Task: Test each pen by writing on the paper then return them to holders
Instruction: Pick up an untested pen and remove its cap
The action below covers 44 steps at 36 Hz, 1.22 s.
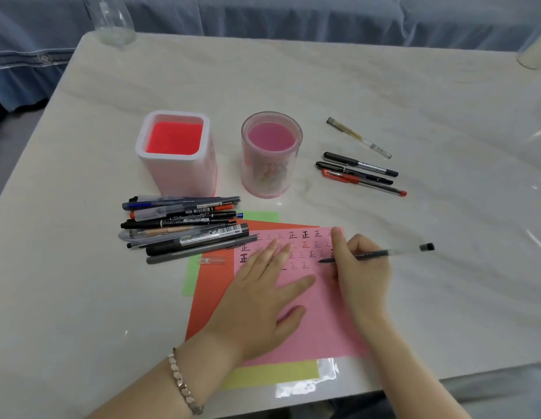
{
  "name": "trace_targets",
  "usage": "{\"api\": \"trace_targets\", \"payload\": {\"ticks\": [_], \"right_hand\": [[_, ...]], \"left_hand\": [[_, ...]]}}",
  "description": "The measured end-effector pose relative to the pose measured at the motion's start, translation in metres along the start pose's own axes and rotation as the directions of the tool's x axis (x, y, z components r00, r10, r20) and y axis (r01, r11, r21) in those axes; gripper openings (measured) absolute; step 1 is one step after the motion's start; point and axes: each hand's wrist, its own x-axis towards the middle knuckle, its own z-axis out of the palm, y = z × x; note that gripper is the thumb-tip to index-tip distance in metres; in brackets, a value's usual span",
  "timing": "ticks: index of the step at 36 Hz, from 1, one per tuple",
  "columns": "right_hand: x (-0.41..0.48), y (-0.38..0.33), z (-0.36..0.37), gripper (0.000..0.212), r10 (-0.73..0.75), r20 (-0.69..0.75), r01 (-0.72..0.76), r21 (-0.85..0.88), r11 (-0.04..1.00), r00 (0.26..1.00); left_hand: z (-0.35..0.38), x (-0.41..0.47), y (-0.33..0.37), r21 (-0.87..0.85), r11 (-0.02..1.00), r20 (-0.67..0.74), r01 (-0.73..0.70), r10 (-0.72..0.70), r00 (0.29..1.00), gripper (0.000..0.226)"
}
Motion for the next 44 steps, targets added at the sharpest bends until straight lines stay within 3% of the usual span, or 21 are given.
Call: {"api": "trace_targets", "payload": {"ticks": [7, 15, 19, 34, 44], "right_hand": [[-0.002, 0.015, 0.006, 0.047, -0.098, -0.073, 0.096, -0.033, 0.995, 0.993], [-0.002, 0.017, 0.007, 0.038, -0.149, -0.045, 0.149, -0.022, 0.989, 0.988], [-0.001, 0.019, 0.007, 0.045, -0.165, -0.043, 0.164, -0.042, 0.986, 0.985], [0.0, 0.02, 0.01, 0.046, -0.189, -0.03, 0.186, -0.067, 0.98, 0.982], [-0.001, 0.018, 0.008, 0.031, -0.174, -0.04, 0.172, -0.034, 0.984, 0.984]], "left_hand": [[0.0, 0.001, 0.0, -0.055, 0.998, -0.011, 0.003, -0.004, 1.0, 0.043], [0.0, 0.0, 0.001, -0.078, 0.997, -0.008, 0.009, -0.01, 1.0, 0.042], [-0.001, 0.0, 0.001, -0.083, 0.996, 0.001, 0.013, -0.013, 1.0, 0.042], [0.0, 0.0, 0.001, -0.092, 0.996, -0.008, 0.012, -0.013, 1.0, 0.043], [0.001, 0.0, 0.0, -0.105, 0.994, -0.021, 0.01, -0.012, 1.0, 0.043]]}}
